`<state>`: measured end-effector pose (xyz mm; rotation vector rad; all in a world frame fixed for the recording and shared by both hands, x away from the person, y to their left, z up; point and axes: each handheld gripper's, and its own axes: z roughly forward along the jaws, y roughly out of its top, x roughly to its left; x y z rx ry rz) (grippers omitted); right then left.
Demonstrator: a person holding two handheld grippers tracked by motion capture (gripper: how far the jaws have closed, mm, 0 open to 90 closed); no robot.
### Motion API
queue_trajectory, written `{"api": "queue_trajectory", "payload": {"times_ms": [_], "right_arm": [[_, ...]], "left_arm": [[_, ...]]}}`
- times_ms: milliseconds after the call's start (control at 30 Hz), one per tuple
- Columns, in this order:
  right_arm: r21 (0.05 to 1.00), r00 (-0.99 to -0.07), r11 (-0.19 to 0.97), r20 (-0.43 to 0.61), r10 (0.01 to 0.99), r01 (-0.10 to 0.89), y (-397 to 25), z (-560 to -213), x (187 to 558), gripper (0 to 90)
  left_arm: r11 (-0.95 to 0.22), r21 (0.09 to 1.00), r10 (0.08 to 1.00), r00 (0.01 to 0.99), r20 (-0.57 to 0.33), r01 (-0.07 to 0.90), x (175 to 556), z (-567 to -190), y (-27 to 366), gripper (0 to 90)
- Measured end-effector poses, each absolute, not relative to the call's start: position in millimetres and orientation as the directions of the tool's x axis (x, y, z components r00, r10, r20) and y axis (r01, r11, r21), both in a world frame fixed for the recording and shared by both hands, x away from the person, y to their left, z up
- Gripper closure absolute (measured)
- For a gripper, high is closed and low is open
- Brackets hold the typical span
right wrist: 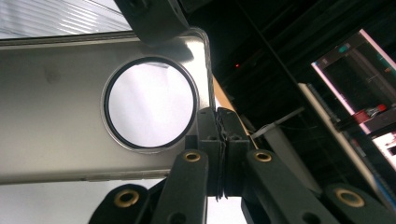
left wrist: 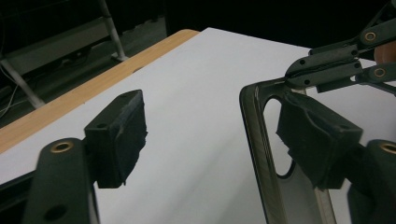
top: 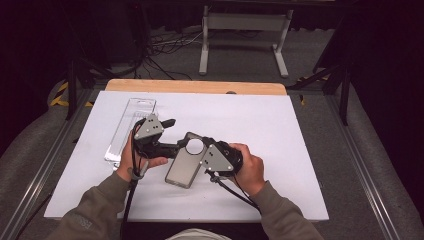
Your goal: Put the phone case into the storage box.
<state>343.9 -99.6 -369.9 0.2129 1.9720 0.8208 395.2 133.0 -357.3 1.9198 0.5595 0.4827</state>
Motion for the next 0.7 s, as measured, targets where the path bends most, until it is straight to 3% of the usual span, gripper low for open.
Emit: {"api": "queue_trajectory", "payload": {"times_ms": [367, 700], "right_arm": [[0.516, -0.407, 0.795, -0.832, 0.377, -0.32, -95, -368, 328, 90.0], [0.474, -0.384, 0.806, -0.86, 0.337, -0.354, -93, -368, 324, 89.9]], "left_arm": [[-0.385, 0.91, 0.538, 0.838, 0.088, 0.152, 393, -351, 133, 31.5], [-0.404, 0.906, 0.485, 0.87, 0.093, 0.128, 390, -346, 131, 46.5]]}}
